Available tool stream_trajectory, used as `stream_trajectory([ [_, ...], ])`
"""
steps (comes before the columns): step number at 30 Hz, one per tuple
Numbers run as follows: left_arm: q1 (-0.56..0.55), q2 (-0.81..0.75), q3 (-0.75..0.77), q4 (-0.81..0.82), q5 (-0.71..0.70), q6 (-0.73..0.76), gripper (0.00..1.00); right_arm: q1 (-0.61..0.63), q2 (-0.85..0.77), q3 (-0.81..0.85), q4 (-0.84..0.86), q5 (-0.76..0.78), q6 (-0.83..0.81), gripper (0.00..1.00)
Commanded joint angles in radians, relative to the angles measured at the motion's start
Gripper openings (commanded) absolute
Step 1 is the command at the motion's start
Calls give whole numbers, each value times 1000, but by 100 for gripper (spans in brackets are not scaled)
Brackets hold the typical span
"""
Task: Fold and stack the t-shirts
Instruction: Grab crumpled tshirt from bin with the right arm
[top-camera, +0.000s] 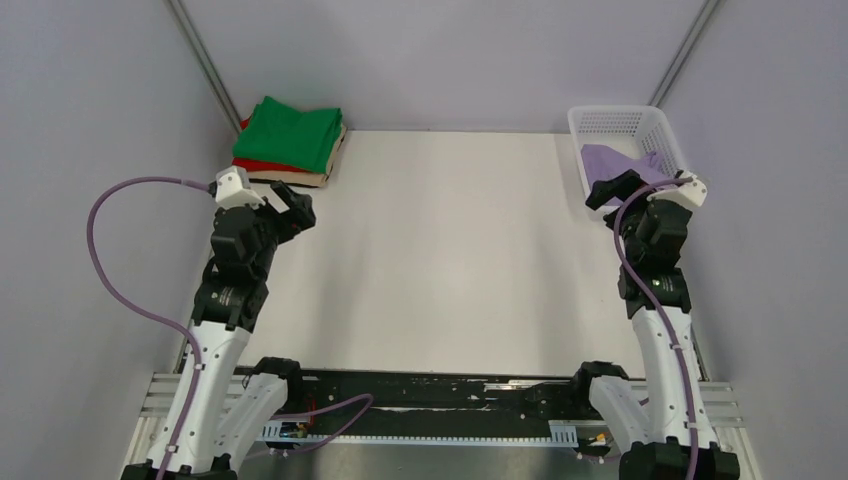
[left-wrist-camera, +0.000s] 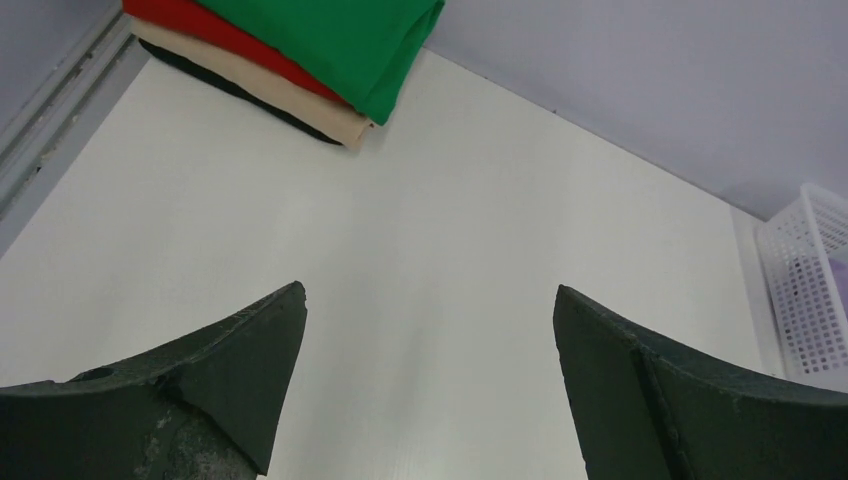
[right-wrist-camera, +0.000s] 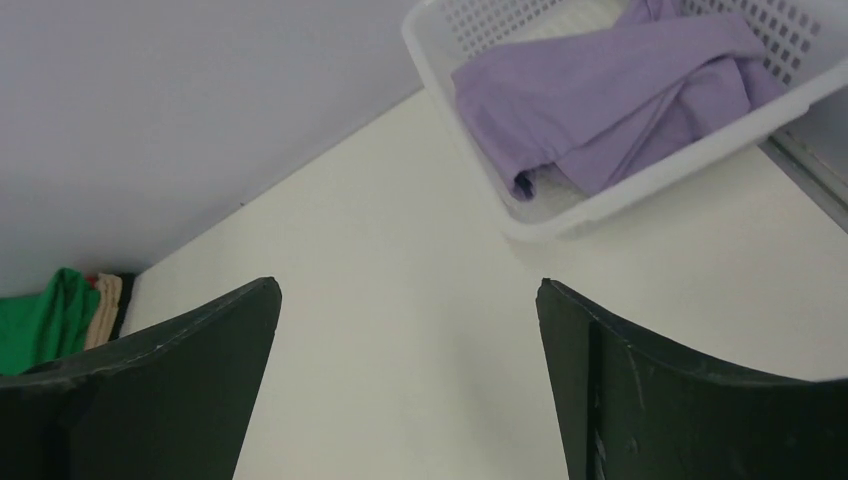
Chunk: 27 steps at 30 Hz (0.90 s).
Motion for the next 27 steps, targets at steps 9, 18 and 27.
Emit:
stream_trajectory([
  [9, -1, -18, -21, 5, -114, -37, 100, -73, 501, 378, -109, 2, -132, 100],
  [18, -1, 1, -40, -2, -170, -28, 100, -143, 1045, 829, -169, -13, -135, 100],
  [27, -1, 63, -22, -49, -241, -56, 100, -150, 1402, 1084, -210, 57, -116, 78],
])
